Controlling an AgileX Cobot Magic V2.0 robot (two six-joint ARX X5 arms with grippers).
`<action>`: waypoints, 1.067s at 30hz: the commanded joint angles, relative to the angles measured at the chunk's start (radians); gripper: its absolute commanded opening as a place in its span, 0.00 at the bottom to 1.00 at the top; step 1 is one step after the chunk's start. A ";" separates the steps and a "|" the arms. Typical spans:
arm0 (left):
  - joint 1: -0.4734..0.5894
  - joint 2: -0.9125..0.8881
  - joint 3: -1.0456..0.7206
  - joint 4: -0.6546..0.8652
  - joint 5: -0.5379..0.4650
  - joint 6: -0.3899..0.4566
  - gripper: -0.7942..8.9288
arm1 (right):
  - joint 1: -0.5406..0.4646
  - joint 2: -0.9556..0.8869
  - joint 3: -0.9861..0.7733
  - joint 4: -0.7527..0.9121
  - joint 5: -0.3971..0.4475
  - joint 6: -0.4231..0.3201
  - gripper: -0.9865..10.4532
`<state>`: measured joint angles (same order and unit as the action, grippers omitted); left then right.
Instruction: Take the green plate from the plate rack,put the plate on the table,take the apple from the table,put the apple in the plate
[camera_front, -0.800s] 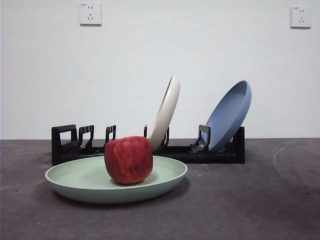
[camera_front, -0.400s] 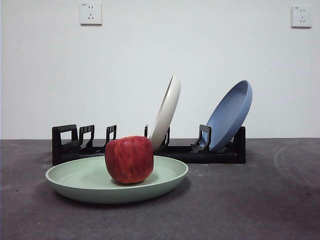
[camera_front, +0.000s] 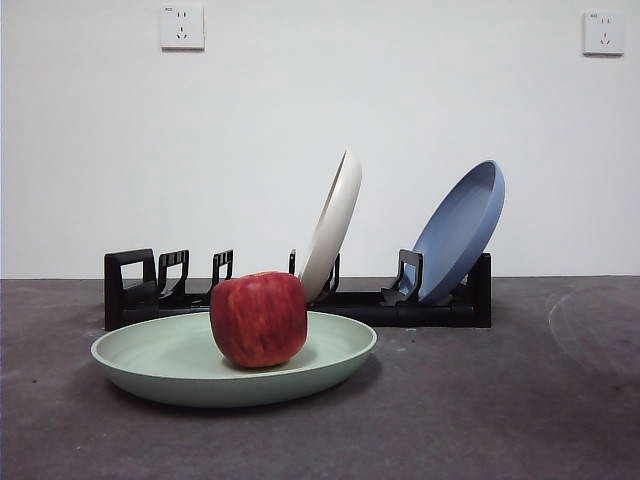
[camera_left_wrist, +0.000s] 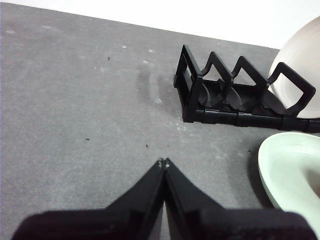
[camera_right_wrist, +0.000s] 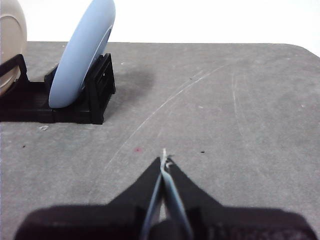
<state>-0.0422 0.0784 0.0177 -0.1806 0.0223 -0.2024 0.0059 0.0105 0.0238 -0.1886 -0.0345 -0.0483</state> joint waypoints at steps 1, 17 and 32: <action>-0.002 0.000 -0.005 0.010 0.004 0.010 0.08 | 0.000 0.000 -0.009 0.006 0.001 0.010 0.09; -0.002 0.000 -0.005 0.010 0.004 0.010 0.08 | 0.000 0.000 -0.009 0.006 0.001 0.010 0.09; -0.014 -0.001 -0.005 0.011 0.007 0.010 0.08 | 0.000 0.000 -0.009 0.006 0.001 0.010 0.09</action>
<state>-0.0536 0.0765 0.0177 -0.1791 0.0284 -0.2024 0.0059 0.0109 0.0238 -0.1875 -0.0338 -0.0483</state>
